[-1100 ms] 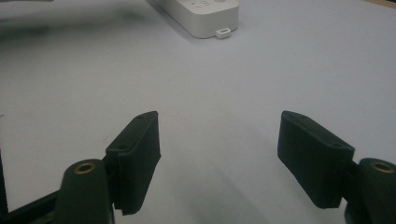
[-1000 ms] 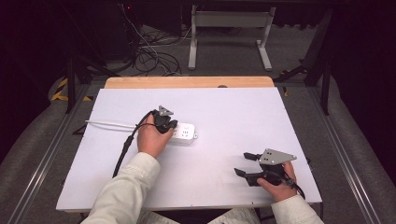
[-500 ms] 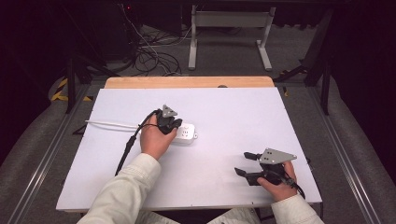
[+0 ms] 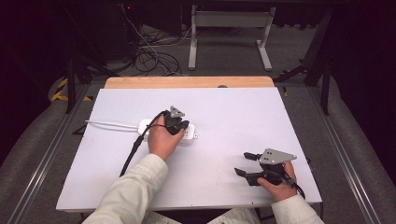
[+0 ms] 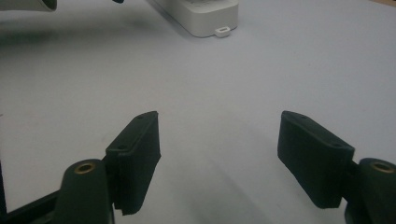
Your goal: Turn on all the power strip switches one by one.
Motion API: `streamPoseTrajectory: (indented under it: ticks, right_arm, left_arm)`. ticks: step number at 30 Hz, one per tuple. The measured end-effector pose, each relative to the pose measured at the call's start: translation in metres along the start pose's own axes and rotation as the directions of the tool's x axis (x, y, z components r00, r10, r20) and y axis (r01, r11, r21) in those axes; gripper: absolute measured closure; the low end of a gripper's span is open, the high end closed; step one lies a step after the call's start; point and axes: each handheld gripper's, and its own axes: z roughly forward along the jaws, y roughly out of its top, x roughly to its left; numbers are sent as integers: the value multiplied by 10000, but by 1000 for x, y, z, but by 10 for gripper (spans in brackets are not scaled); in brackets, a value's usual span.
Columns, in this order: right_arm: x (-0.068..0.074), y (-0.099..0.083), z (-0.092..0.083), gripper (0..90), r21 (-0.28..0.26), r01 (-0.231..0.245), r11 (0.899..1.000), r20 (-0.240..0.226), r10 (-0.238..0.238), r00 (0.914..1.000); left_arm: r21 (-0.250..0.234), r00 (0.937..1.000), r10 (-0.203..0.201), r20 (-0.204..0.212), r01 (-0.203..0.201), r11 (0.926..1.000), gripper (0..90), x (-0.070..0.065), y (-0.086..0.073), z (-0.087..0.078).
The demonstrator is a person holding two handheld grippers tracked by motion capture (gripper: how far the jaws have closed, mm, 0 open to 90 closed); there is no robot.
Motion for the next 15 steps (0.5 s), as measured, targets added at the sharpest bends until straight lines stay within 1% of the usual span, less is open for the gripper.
streamPoseTrajectory:
  ticks: [1, 2, 4, 11, 14, 15]
  right_arm:
    - [0, 0, 0, 307, 11, -1, 10000, 4, 1, 10000]
    - [0, 0, 0, 307, 10, 1, 10000, 3, -1, 10000]
    - [0, 0, 0, 307, 15, 9, 10000, -7, -9, 10000]
    - [0, 0, 0, 307, 21, -6, 10000, 23, 6, 10000]
    - [0, 0, 0, 307, 53, 15, 10000, 25, -15, 10000]
    - [0, 0, 0, 307, 55, 20, 10000, 27, -20, 10000]
  left_arm:
    - [2, 10000, 33, -9, -33, 10000, 900, 0, 0, 1]
    - [4, 9999, 82, -102, -82, 10000, 900, -1, -1, 1]
    - [5, 9997, 59, -227, -58, 10000, 900, -1, 0, 1]
    - [-27, 9996, 124, -261, -125, 9999, 900, -1, -1, 1]
    - [-8, 9997, 52, -219, -53, 10000, 900, -1, -1, 2]
    - [-9, 9997, 87, -241, -88, 10000, 900, 0, -1, 2]
